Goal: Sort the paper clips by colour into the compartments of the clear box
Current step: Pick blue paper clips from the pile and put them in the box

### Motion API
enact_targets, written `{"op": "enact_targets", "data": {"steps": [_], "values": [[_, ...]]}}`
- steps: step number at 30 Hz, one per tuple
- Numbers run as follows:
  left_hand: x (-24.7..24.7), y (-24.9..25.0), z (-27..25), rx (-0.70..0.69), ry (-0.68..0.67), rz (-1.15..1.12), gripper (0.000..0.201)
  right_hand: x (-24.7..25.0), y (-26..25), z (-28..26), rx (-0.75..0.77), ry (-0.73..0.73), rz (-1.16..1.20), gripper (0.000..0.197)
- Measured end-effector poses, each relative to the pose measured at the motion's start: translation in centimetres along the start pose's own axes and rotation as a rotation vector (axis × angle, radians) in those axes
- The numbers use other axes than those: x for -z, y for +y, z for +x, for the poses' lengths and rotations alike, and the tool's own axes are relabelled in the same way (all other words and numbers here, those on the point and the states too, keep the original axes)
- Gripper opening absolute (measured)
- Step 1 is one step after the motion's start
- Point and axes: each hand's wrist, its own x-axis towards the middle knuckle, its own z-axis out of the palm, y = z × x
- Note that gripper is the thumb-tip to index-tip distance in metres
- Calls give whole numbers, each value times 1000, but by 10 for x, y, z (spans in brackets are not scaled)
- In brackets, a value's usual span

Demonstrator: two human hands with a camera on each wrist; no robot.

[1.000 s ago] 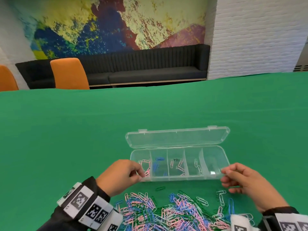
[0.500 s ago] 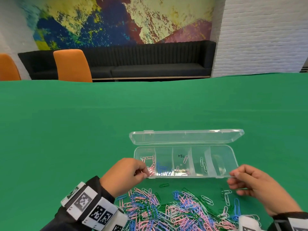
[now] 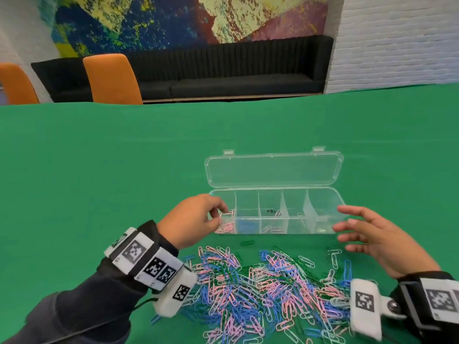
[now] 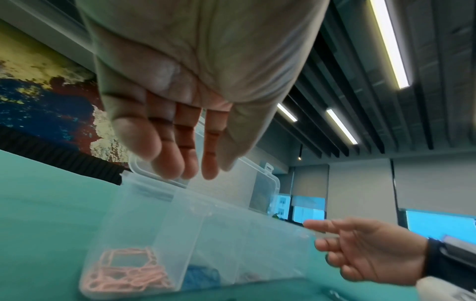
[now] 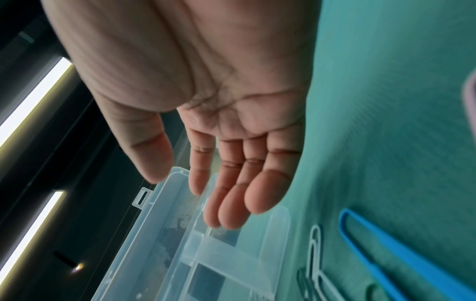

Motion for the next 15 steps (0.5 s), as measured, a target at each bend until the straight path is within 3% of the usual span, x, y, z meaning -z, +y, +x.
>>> {"op": "enact_targets", "data": {"steps": [2, 5, 7, 9, 12, 15], "values": [[2, 4, -5, -12, -87, 102, 25, 1, 1, 0, -7, -27, 42, 87], [0, 4, -17, -37, -327, 265, 57, 1, -2, -1, -41, -23, 120, 19], [-9, 2, -29, -39, -482, 307, 93, 2, -3, -1, -49, -9, 131, 22], [-22, 7, -42, -34, -580, 290, 115, 3, -6, -3, -43, 8, 166, 21], [-51, 28, -63, -33, -631, 259, 125, 5, -7, -2, -31, 14, 219, 20], [-82, 52, -72, -40, -549, 322, 127, 5, -7, -4, -40, 16, 292, 18]]}}
